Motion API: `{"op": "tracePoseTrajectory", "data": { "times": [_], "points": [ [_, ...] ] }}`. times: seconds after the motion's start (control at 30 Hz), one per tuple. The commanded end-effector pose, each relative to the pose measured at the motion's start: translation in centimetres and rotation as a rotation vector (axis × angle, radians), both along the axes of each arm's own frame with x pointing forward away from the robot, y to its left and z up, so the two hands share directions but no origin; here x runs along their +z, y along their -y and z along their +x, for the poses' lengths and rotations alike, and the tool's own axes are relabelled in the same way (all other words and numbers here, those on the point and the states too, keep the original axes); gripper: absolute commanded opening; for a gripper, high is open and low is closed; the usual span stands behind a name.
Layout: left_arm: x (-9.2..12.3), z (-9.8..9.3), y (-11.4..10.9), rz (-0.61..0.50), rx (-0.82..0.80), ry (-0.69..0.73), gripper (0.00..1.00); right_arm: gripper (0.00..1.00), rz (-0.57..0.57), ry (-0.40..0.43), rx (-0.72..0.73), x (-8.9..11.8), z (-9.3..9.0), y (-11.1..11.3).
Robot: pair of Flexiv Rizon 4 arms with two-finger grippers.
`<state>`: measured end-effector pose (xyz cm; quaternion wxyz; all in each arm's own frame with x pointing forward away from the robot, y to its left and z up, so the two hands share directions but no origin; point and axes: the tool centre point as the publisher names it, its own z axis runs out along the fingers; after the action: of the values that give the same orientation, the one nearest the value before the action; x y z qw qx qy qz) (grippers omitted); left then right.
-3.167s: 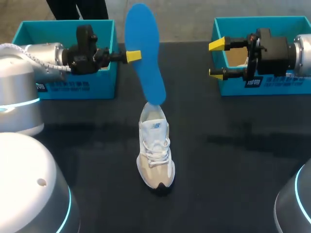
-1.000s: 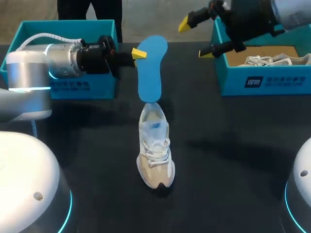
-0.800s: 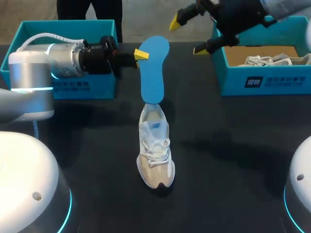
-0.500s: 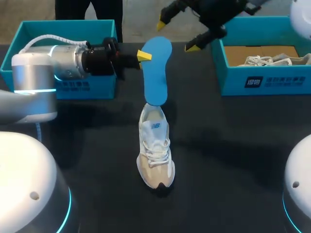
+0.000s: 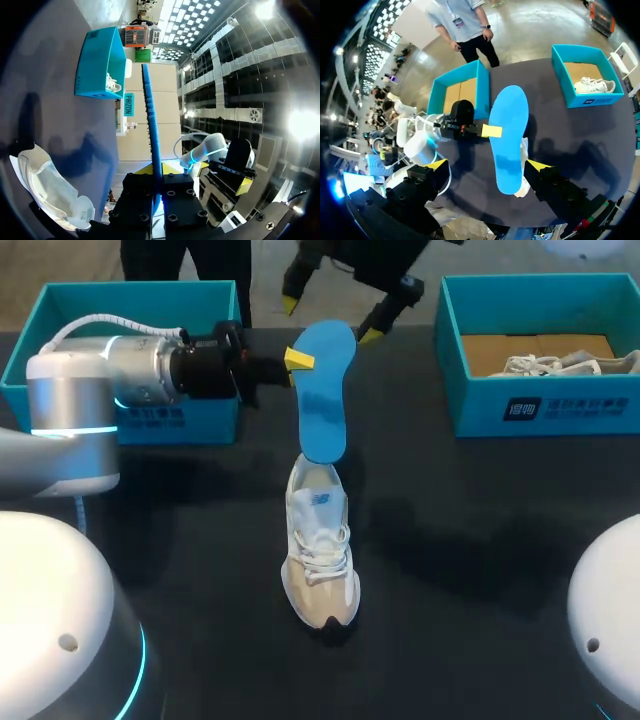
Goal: Take the shoe out of the shoebox, open the shoe tongue, remove and reinsert the insole, then place the shoe into the shoebox
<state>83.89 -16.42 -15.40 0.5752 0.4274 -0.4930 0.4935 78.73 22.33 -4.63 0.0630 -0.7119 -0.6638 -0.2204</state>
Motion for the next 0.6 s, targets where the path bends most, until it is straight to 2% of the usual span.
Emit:
{"op": "tracePoseTrajectory", "data": {
  "times": [0.03,0.6],
  "points": [
    [0.0,-0.2,-0.3,0.005,0.000,0.000,0.00,1.00,-0.284,-0.038,-0.059,-0.1,0.5,-0.6],
    [-0.4,-0.5,-0.7,0.002,0.008,-0.015,0.00,1.00,-0.395,-0.053,-0.005,-0.7,1.9,-1.1]
  ]
}}
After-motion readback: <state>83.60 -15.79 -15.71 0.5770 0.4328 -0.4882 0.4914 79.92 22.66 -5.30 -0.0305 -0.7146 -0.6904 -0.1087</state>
